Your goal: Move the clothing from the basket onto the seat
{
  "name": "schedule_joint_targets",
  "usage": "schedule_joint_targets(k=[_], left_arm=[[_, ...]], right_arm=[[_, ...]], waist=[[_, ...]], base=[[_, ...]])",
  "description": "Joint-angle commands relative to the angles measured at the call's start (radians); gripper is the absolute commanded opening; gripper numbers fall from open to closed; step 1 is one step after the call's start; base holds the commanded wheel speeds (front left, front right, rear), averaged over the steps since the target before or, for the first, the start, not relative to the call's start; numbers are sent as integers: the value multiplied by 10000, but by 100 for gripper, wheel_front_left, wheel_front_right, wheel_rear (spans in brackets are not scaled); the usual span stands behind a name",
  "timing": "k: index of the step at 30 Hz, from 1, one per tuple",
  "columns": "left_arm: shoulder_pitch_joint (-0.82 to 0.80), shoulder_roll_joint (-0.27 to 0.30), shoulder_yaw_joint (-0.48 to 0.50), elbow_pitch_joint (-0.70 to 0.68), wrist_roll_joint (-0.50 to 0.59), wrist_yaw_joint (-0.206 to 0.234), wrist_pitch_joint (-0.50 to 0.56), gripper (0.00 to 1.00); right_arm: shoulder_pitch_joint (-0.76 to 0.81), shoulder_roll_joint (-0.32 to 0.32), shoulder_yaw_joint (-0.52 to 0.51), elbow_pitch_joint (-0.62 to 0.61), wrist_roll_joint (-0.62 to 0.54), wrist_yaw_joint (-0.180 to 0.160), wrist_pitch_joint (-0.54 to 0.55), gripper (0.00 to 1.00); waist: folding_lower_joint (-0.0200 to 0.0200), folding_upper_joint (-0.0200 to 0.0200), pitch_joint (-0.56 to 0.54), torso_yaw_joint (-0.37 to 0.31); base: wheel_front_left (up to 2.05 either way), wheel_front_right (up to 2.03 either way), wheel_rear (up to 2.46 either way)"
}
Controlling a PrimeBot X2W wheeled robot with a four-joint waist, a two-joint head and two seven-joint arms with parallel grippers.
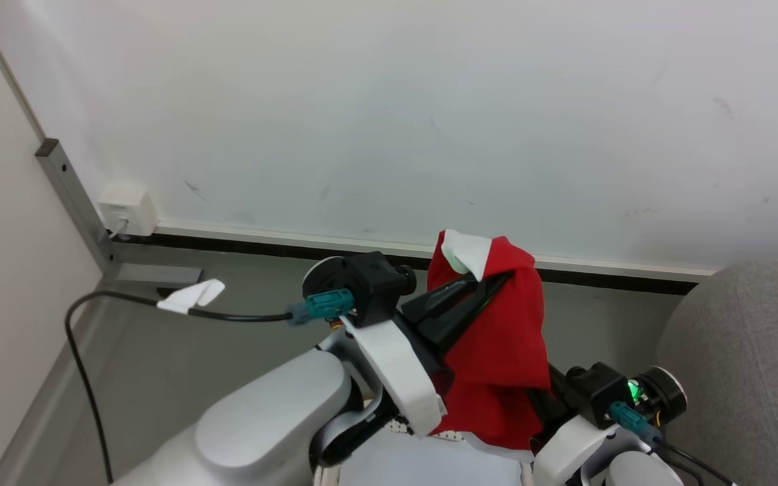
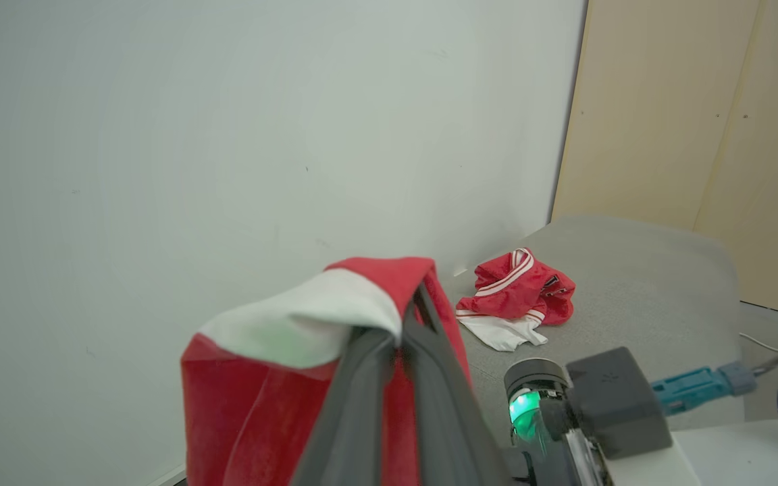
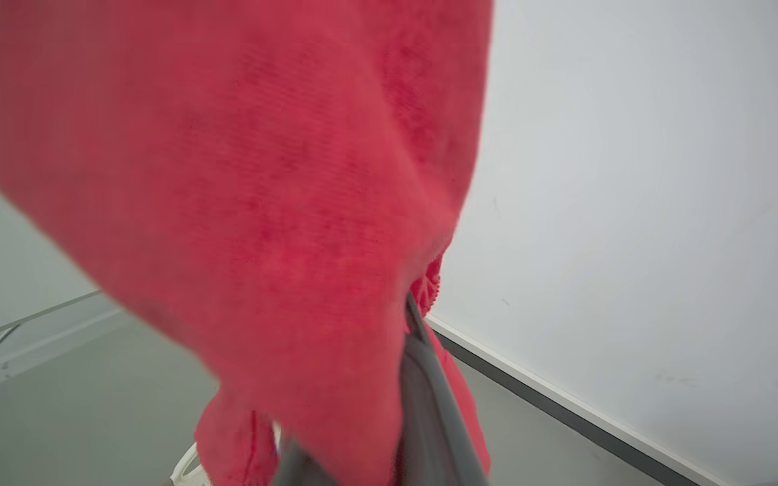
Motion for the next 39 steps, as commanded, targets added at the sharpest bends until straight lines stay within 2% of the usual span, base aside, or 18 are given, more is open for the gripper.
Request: schedule_joint_targets(k=[1, 10, 11, 12, 13, 23, 32, 39], left_arm=[[103, 66, 68, 60, -140, 14, -68, 0], [354, 269, 85, 232, -68, 76, -161, 0], [443, 211, 65, 224, -114, 74, -166, 13], [488, 168, 71, 206, -170, 111, -198, 65], [522, 163, 26, 199, -143, 97, -217, 100], [1109, 446, -108, 252, 24, 214, -293, 100], [1487, 602, -199, 77, 470, 57, -413, 100], [1716, 593, 233, -137, 967, 89, -435, 100]], right_arm=[[-65, 2, -57, -128, 206, -22, -3, 0], [7, 23, -566, -812, 453, -22, -3, 0], [28, 24, -674, -900, 458, -22, -3, 0], [51, 26, -768, -986, 478, -22, -3, 0], [79, 27, -889, -1070, 508, -22, -3, 0], [362, -63, -2275, -2205, 993, -22, -3, 0], [558, -313, -3450, -3256, 1011, -23, -3, 0], [971, -526, -4013, -3782, 805, -23, -3, 0]], waist=[[0, -1, 15, -39], [0, -1, 84, -274], [0, -1, 96, -313], [0, -1, 108, -361], [0, -1, 117, -411], [0, -1, 364, -1421], [0, -1, 881, -2927], [0, -1, 1123, -4046]], base=[[0, 0, 0], [0, 0, 0], [0, 0, 0], [0, 0, 0], [0, 0, 0], [0, 0, 0], [0, 0, 0], [0, 0, 0]])
